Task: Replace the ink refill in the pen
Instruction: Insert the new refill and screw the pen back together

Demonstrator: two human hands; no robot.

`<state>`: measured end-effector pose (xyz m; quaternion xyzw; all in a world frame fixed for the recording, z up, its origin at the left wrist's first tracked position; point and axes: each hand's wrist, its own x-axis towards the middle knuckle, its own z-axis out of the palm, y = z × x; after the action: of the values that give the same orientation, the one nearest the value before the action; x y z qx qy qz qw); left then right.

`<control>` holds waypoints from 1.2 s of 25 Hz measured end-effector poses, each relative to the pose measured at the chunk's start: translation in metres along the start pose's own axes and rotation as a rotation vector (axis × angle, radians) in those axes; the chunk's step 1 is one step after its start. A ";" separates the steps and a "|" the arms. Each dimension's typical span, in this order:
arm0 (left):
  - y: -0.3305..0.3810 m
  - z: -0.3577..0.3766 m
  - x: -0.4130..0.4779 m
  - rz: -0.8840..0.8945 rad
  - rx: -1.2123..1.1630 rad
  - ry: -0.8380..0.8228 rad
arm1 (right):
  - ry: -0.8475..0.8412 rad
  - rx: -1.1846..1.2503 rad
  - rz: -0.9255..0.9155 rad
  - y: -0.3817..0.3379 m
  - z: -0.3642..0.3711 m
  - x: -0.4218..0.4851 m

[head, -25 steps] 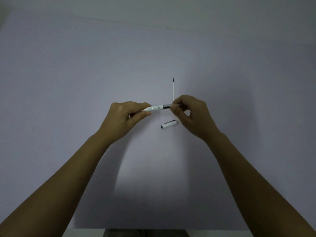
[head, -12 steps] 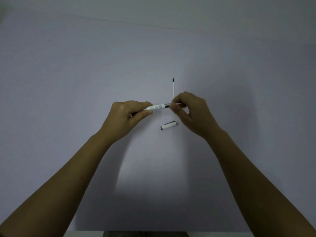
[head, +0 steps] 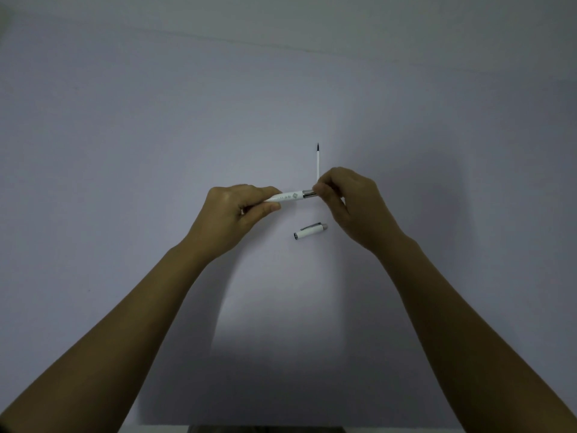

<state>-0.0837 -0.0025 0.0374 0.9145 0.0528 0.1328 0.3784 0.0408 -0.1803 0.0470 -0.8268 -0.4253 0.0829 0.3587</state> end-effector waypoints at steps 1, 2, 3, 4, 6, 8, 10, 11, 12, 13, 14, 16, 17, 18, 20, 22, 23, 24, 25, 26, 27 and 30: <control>0.000 0.000 0.000 -0.002 -0.002 -0.001 | -0.005 -0.014 0.032 0.000 0.001 0.001; 0.000 0.001 0.001 -0.006 -0.006 0.002 | -0.010 -0.016 0.046 0.000 0.002 0.001; -0.001 0.001 0.001 -0.012 -0.009 0.006 | -0.017 0.001 0.037 0.000 0.001 0.001; -0.001 0.001 0.002 -0.017 -0.008 0.010 | -0.027 0.021 0.011 0.001 0.000 0.001; -0.003 0.001 0.004 -0.018 -0.005 0.004 | -0.047 -0.015 -0.051 0.001 -0.001 0.001; -0.002 0.002 0.006 -0.013 -0.008 -0.006 | -0.031 -0.095 -0.057 0.003 0.001 0.002; -0.002 0.004 0.007 -0.014 -0.006 -0.003 | -0.008 -0.119 -0.036 0.002 0.001 0.005; -0.002 0.004 0.008 -0.019 -0.004 0.004 | -0.012 -0.104 -0.031 0.002 0.000 0.005; -0.002 0.004 0.009 -0.025 -0.003 0.011 | -0.027 -0.087 -0.035 0.002 -0.002 0.006; -0.003 0.004 0.010 -0.029 -0.001 0.014 | -0.047 -0.087 -0.049 0.002 -0.004 0.005; -0.004 0.004 0.011 -0.029 0.000 0.012 | -0.056 -0.111 -0.070 0.002 -0.005 0.006; -0.004 0.004 0.012 -0.023 0.002 0.000 | -0.045 -0.183 -0.099 0.002 -0.005 0.006; -0.004 0.004 0.013 -0.019 0.003 -0.002 | -0.034 -0.203 -0.099 0.001 -0.004 0.007; -0.004 0.005 0.013 -0.015 0.002 0.000 | -0.027 -0.204 -0.095 0.000 -0.004 0.007; -0.004 0.005 0.015 -0.013 -0.013 0.002 | -0.044 -0.143 -0.079 0.002 -0.007 0.008; -0.005 0.005 0.016 -0.019 -0.023 -0.002 | -0.066 -0.099 -0.083 0.002 -0.009 0.009; -0.006 0.004 0.017 -0.021 -0.025 -0.003 | -0.057 -0.112 -0.096 0.002 -0.009 0.009; -0.006 0.004 0.018 -0.018 -0.026 -0.004 | -0.041 -0.141 -0.111 0.003 -0.008 0.009; -0.006 0.004 0.019 -0.012 -0.024 -0.007 | -0.022 -0.172 -0.118 0.003 -0.007 0.010; -0.006 0.004 0.019 -0.006 -0.022 -0.010 | -0.008 -0.203 -0.126 0.003 -0.007 0.011; -0.006 0.005 0.019 -0.001 -0.023 -0.013 | -0.001 -0.220 -0.127 0.004 -0.007 0.012; -0.005 0.004 0.020 -0.003 -0.028 -0.005 | -0.043 -0.157 -0.094 0.007 -0.010 0.013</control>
<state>-0.0632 0.0022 0.0346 0.9095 0.0516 0.1306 0.3914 0.0576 -0.1780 0.0516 -0.8296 -0.4765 0.0502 0.2868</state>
